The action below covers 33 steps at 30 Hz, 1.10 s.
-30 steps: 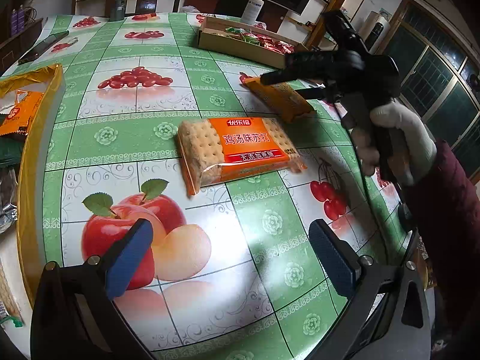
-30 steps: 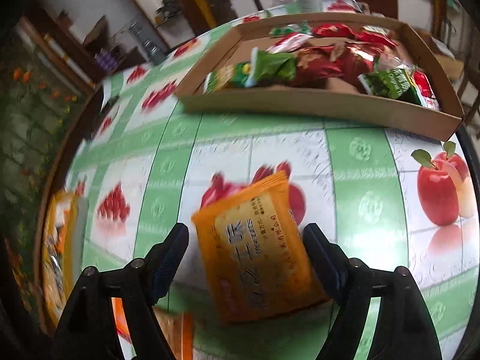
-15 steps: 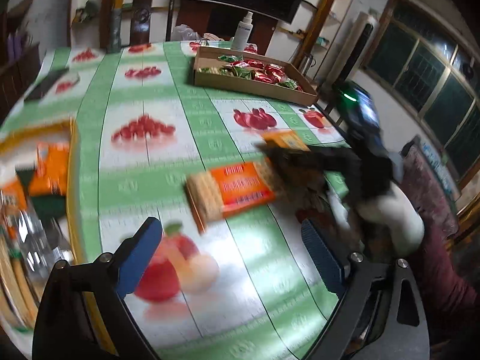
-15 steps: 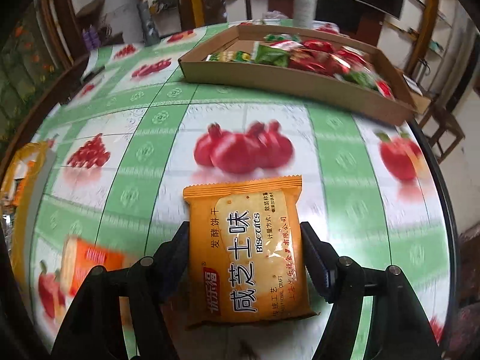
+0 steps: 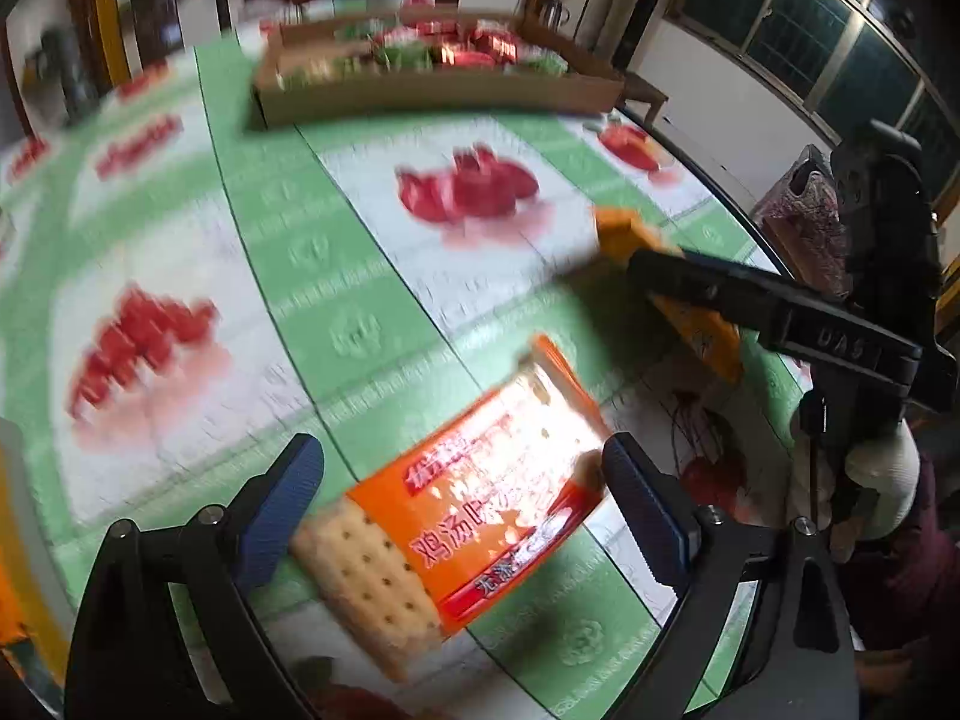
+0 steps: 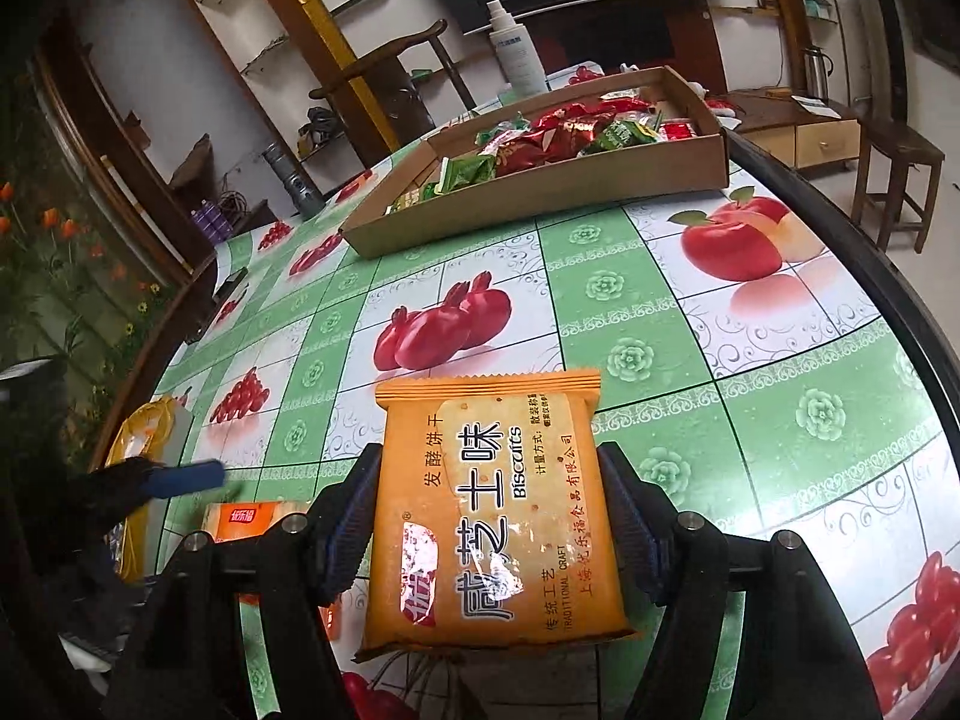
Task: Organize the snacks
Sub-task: 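Grasp the orange soda cracker pack with the left tool while the right tool holds its pack, then carry both biscuit packs into the white tray and open both tools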
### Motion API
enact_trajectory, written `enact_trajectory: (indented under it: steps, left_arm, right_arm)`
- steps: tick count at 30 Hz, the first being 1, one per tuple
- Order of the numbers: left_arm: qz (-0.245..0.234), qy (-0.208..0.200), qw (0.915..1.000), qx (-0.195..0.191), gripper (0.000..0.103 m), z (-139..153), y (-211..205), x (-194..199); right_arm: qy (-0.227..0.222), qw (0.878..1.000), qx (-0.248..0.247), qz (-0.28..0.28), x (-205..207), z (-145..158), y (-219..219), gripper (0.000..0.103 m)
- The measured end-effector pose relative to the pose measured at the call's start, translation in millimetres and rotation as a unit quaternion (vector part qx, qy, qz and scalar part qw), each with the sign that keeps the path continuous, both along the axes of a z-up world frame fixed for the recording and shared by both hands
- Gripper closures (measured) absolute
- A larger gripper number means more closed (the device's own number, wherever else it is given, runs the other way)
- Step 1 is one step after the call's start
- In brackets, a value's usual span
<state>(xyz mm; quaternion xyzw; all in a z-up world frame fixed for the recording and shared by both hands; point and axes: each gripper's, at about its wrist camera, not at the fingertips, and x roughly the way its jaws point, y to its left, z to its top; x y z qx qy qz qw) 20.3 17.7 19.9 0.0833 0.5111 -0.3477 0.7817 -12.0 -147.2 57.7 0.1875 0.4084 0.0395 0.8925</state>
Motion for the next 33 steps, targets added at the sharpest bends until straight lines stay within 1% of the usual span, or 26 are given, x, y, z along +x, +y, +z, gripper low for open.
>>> enact_trajectory:
  steps: [1, 2, 4, 8, 9, 10, 11, 12, 13, 14, 15, 16, 17, 19, 20, 23, 25, 27, 29, 32, 33]
  left_arm:
    - [-0.003, -0.003, 1.0000, -0.002, 0.009, 1.5, -0.3, -5.0]
    - [-0.014, 0.008, 0.9999, -0.004, 0.009, 1.7, -2.6, -11.6]
    - [-0.025, 0.009, 0.9997, 0.001, 0.009, 3.7, -7.3, -24.9]
    - [-0.033, -0.024, 0.9980, 0.049, 0.009, -1.1, -25.3, -46.3]
    - [-0.030, -0.050, 0.9958, 0.071, 0.009, -3.9, -31.6, -52.0]
    - [-0.028, -0.067, 0.9935, 0.088, 0.007, -6.9, -36.3, -55.8]
    - [-0.025, -0.072, 0.9940, 0.078, 0.010, -6.8, -38.2, -59.4]
    - [-0.016, -0.074, 0.9941, 0.077, 0.017, -6.6, -38.0, -59.7]
    - [-0.008, -0.078, 0.9944, 0.071, 0.027, -4.5, -36.6, -60.8]
    - [0.002, -0.079, 0.9948, 0.063, 0.048, 0.0, -32.0, -61.3]
    - [0.009, -0.068, 0.9963, 0.051, 0.052, 2.4, -28.1, -61.2]
    - [0.020, -0.057, 0.9976, 0.034, 0.052, 4.3, -22.0, -60.9]
    - [0.036, -0.056, 0.9976, 0.020, 0.052, 7.0, -14.2, -63.5]
    - [0.049, -0.057, 0.9972, 0.006, 0.052, 9.8, -7.1, -67.2]
    - [0.060, -0.054, 0.9967, -0.011, 0.052, 12.6, 2.4, -71.2]
    - [0.089, -0.057, 0.9937, -0.039, 0.052, 23.5, 23.0, -77.7]
    - [0.117, -0.058, 0.9891, -0.068, 0.051, 35.2, 48.3, -83.4]
    - [0.144, -0.062, 0.9840, -0.085, 0.051, 44.5, 71.8, -88.4]
    - [0.170, -0.065, 0.9788, -0.094, 0.051, 49.0, 95.1, -90.3]
    - [0.213, -0.073, 0.9694, -0.097, 0.051, 54.6, 135.9, -98.6]
    - [0.228, -0.076, 0.9651, -0.103, 0.051, 56.8, 152.2, -102.3]
  right_arm:
    - [0.000, 1.000, 0.004, 0.001, -0.3, 0.0, -0.7, 0.031]
    - [0.001, 1.000, 0.006, 0.002, 0.1, -0.6, -1.8, 0.031]
    - [0.001, 1.000, 0.008, 0.003, 0.2, -0.9, -2.2, 0.031]
    - [0.003, 1.000, 0.008, 0.006, 1.0, -1.0, -0.5, 0.031]
    - [0.003, 1.000, 0.006, 0.006, 1.0, -1.0, 0.1, 0.031]
    - [0.003, 1.000, 0.004, 0.007, 0.9, -1.0, 0.9, 0.031]
    - [0.003, 1.000, 0.002, 0.007, 1.1, -0.9, 1.5, 0.031]
    - [0.002, 1.000, 0.001, 0.007, 0.9, -1.0, 2.2, 0.031]
    - [0.002, 1.000, -0.001, 0.007, 0.8, -1.2, 3.0, 0.031]
    - [0.001, 1.000, -0.003, 0.008, 1.2, -1.1, 3.8, 0.031]
    - [0.001, 1.000, -0.006, 0.008, 1.4, -1.2, 4.3, 0.031]
    - [0.000, 1.000, -0.009, 0.007, 1.2, -1.0, 5.0, 0.031]
    - [-0.001, 1.000, -0.013, 0.004, 0.8, -0.6, 5.3, 0.032]
    - [-0.003, 1.000, -0.018, -0.001, 0.1, -0.5, 5.5, 0.032]
    - [-0.003, 1.000, -0.018, -0.003, -0.2, -0.4, 4.9, 0.032]
    - [-0.004, 1.000, -0.018, -0.008, -0.5, -0.5, 3.8, 0.032]
    - [-0.005, 1.000, -0.022, -0.009, -0.8, -0.1, 4.3, 0.032]
    - [-0.005, 1.000, -0.025, -0.012, -1.2, 0.0, 4.4, 0.032]
    - [-0.004, 1.000, -0.024, -0.016, -1.5, 0.1, 2.8, 0.032]
    - [-0.002, 1.000, -0.022, -0.018, -2.4, -0.5, 2.9, 0.032]
    - [-0.001, 1.000, -0.021, -0.015, -2.8, -0.6, 3.4, 0.032]
